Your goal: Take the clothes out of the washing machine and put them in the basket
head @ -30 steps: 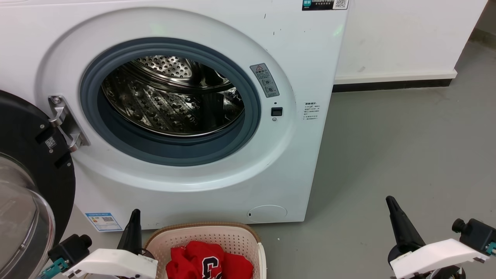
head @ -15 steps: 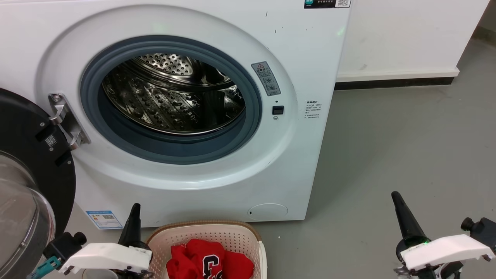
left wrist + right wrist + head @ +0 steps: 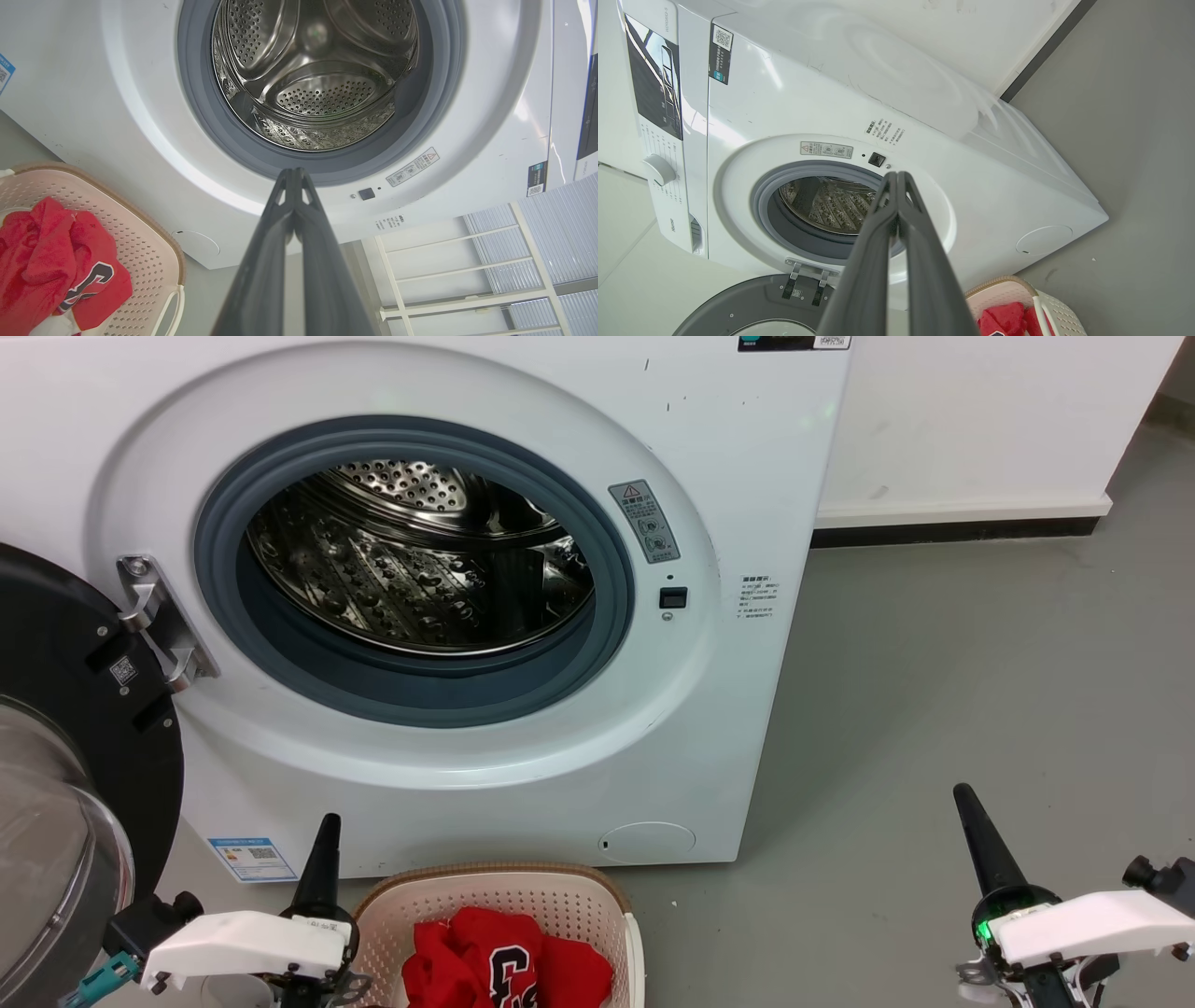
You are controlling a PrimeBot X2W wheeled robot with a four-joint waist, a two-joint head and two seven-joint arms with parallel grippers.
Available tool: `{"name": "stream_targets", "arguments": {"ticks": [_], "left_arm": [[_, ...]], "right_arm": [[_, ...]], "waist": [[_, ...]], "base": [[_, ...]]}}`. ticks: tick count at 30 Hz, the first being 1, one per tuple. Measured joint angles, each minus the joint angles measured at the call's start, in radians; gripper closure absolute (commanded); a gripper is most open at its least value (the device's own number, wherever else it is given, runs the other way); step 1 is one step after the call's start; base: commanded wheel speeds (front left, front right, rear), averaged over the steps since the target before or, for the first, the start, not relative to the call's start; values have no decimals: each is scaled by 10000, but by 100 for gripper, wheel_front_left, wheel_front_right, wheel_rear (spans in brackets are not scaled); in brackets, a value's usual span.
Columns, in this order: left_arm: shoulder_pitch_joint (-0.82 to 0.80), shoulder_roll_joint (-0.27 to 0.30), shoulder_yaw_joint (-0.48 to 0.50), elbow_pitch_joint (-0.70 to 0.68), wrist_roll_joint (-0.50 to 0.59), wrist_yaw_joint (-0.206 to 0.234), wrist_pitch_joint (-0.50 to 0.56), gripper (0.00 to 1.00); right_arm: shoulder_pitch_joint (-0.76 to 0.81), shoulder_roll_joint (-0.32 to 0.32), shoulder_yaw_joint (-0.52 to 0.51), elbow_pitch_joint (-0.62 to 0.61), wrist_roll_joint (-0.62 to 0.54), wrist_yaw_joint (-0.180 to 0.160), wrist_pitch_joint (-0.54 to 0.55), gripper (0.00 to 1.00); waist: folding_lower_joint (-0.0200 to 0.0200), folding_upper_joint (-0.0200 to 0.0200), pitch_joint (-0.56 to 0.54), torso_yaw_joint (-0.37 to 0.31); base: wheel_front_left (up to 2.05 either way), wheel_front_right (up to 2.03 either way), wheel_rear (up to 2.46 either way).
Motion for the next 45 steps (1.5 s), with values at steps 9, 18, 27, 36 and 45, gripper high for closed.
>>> {"name": "stream_targets", "arguments": {"ticks": [9, 18, 27, 36, 45], "left_arm": [[-103, -46, 79, 56, -1020, -90, 186, 100], [-260, -79, 169, 113, -1941, -176, 387, 100], [-316, -107, 272, 161, -2807, -238, 573, 100], [-463, -128, 336, 207, -3519, -280, 706, 100], [-513, -153, 389, 249, -4180, -351, 849, 100]], "right_arm": [[-127, -2, -134, 173, 1039, 0, 117, 100], [-247, -2, -249, 353, 1977, 0, 207, 100], [-407, 2, -383, 485, 2840, 0, 297, 100], [-558, 10, -491, 621, 3557, 0, 382, 100], [-635, 17, -589, 738, 4213, 0, 472, 100]], "waist": [[1, 0, 55, 26], [0, 0, 110, 52], [0, 0, 164, 79], [0, 0, 214, 103], [0, 0, 263, 126]], "base": [[0, 0, 0], [0, 0, 0], [0, 0, 0], [0, 0, 0], [0, 0, 0]]}}
